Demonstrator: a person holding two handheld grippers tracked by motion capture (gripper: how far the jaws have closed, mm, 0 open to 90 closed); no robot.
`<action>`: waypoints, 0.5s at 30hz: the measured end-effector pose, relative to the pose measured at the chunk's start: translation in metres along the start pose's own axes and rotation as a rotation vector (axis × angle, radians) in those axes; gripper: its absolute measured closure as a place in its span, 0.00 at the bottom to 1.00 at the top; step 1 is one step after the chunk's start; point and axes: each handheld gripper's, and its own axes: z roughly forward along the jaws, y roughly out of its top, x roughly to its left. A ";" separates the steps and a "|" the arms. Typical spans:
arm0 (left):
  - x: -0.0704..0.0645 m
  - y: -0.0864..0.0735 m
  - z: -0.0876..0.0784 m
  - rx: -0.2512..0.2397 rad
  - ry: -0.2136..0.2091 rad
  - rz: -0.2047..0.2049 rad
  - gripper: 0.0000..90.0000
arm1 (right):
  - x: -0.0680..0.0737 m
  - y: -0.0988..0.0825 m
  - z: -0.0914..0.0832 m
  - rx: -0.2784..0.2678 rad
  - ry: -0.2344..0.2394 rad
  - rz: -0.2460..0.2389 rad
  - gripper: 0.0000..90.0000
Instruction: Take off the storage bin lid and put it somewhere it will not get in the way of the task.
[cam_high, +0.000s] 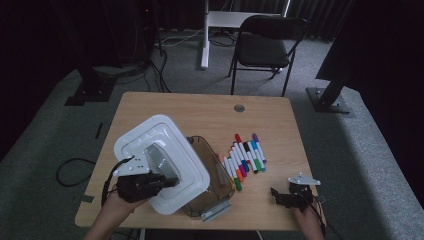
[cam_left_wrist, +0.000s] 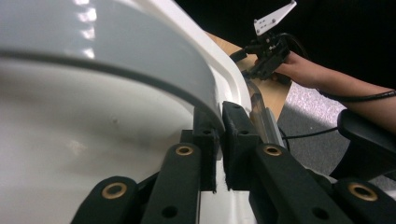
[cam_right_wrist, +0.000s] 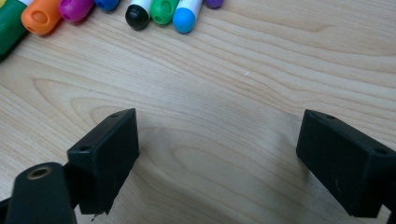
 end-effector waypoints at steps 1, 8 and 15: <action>0.000 -0.001 -0.003 0.000 0.004 0.000 0.96 | 0.000 0.000 0.000 0.000 0.000 -0.001 0.14; 0.007 -0.013 -0.023 0.003 0.040 -0.021 0.97 | 0.000 0.000 0.000 0.000 0.000 -0.001 0.14; 0.017 -0.032 -0.044 0.016 0.075 -0.055 0.97 | 0.000 0.000 0.000 0.001 0.000 0.000 0.14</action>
